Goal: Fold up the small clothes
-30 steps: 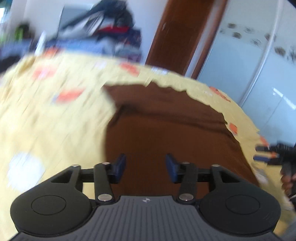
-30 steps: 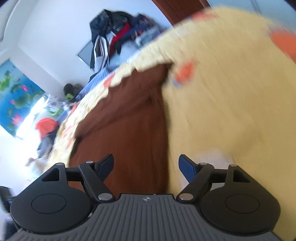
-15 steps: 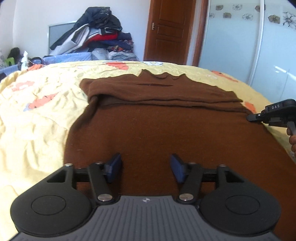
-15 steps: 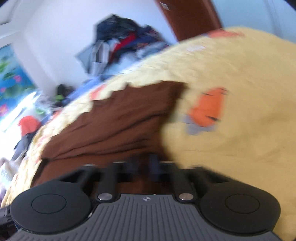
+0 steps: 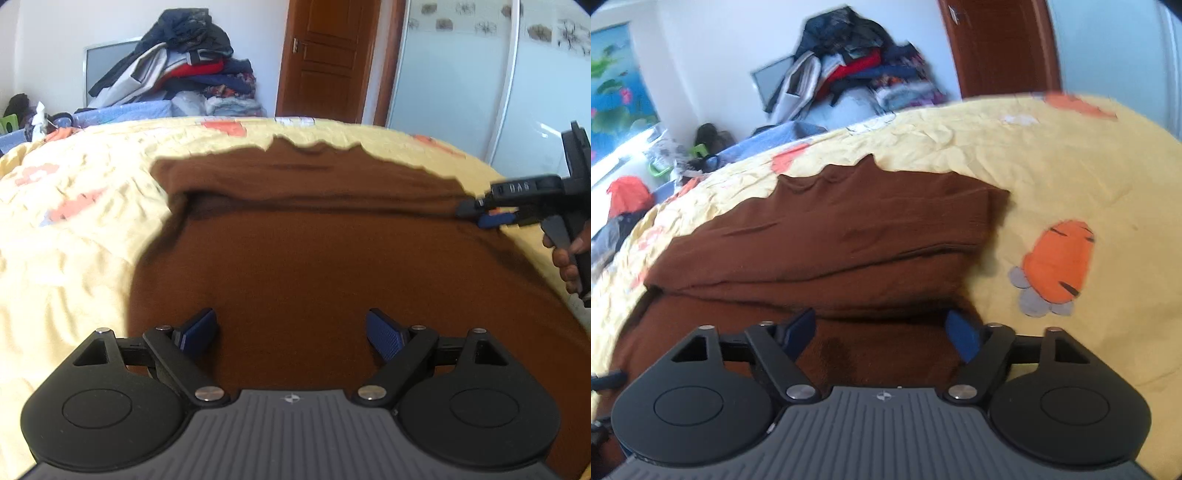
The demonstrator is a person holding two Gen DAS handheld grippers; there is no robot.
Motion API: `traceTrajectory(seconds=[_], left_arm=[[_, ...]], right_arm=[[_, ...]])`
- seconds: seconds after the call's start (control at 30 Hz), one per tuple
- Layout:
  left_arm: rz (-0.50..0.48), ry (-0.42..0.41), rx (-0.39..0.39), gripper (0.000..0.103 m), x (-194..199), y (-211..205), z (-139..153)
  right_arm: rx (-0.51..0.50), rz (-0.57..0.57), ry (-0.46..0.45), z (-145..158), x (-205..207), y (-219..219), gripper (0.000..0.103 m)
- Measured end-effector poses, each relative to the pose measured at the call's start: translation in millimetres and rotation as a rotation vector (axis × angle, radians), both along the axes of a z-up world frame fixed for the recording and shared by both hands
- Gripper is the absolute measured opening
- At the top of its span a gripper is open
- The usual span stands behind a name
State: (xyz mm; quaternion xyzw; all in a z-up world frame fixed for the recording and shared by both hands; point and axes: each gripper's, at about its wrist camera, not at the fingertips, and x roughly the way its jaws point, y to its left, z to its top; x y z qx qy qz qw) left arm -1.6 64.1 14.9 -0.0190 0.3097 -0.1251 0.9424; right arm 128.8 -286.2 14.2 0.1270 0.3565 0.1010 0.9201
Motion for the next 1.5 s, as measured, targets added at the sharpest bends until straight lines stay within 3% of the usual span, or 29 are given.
traceTrajectory(seconds=[0.03, 0.13, 0.23, 0.3, 0.4, 0.43, 0.5, 0.57, 0.7, 0.83, 0.97, 1.03, 1.07, 1.13, 1.17, 1.27, 1.37, 1.47, 1.5], left_arm=[[0.006, -0.036, -0.01, 0.089, 2.2, 3.9, 6.7], [0.012, -0.115, -0.037, 0.089, 30.9, 6.3, 25.3], [0.007, -0.123, -0.01, 0.089, 85.6, -9.1, 30.1], [0.02, -0.119, 0.042, 0.089, 119.1, -21.8, 29.2], [0.035, -0.068, 0.048, 0.089, 159.4, -29.5, 22.0], [0.045, -0.028, 0.044, 0.089, 172.5, -29.8, 15.9], [0.075, 0.058, 0.077, 0.089, 193.3, -29.3, 2.2], [0.039, 0.019, 0.127, 0.09, 192.6, -29.5, -5.9], [0.032, 0.015, 0.126, 0.09, 195.6, -22.5, -7.1], [0.084, -0.004, 0.159, 0.089, 181.1, -30.9, -1.1], [0.051, 0.006, 0.153, 0.089, 160.2, -35.9, 5.1], [0.058, 0.03, 0.172, 0.09, 161.2, -35.7, -1.4], [0.058, 0.023, 0.162, 0.09, 159.8, -33.7, -4.3], [0.057, -0.003, 0.158, 0.09, 156.1, -32.9, -9.0], [0.057, -0.012, 0.16, 0.09, 154.7, -33.1, -10.6], [0.066, -0.011, 0.14, 0.09, 156.6, -31.2, -11.5], [0.069, -0.014, 0.142, 0.091, 155.6, -32.6, -12.5], [0.067, -0.015, 0.127, 0.091, 153.9, -30.1, -12.3], [0.067, -0.015, 0.123, 0.091, 153.8, -29.6, -12.2]], right_arm=[[-0.002, -0.008, 0.024, 6.2, -1.0, 0.1, 0.071], [-0.043, 0.03, -0.058, 25.9, -8.4, 10.0, 0.075], [-0.063, 0.056, -0.114, 32.2, 11.2, 25.4, 0.085], [-0.09, 0.046, -0.104, 32.5, 33.4, 35.0, 0.083], [-0.072, 0.073, -0.08, 38.7, 56.0, 46.9, 0.085], [-0.069, 0.087, -0.093, 39.0, 58.2, 48.3, 0.092], [-0.098, 0.08, -0.065, 31.5, 70.4, 46.2, 0.096], [-0.139, 0.029, 0.037, 9.6, 88.5, 33.7, 0.095], [-0.224, 0.077, -0.05, -8.0, 76.3, 18.3, 0.096], [-0.284, 0.085, -0.038, -5.6, 78.4, 31.8, 0.102], [-0.253, 0.06, -0.063, 12.7, 61.0, 42.1, 0.102], [-0.273, 0.099, -0.078, 5.8, 61.6, 49.8, 0.103], [-0.304, 0.092, -0.039, -4.5, 67.3, 51.0, 0.103], [-0.296, 0.108, -0.095, -13.7, 65.1, 42.4, 0.103], [-0.26, 0.089, -0.082, -9.9, 66.4, 36.4, 0.103], [-0.289, 0.039, -0.034, 5.1, 62.3, 42.6, 0.1], [-0.258, 0.088, -0.078, 15.3, 47.1, 55.7, 0.103], [-0.302, 0.095, -0.028, -2.4, 54.7, 62.7, 0.103], [-0.337, 0.107, -0.087, -10.7, 51.5, 62.7, 0.103]])
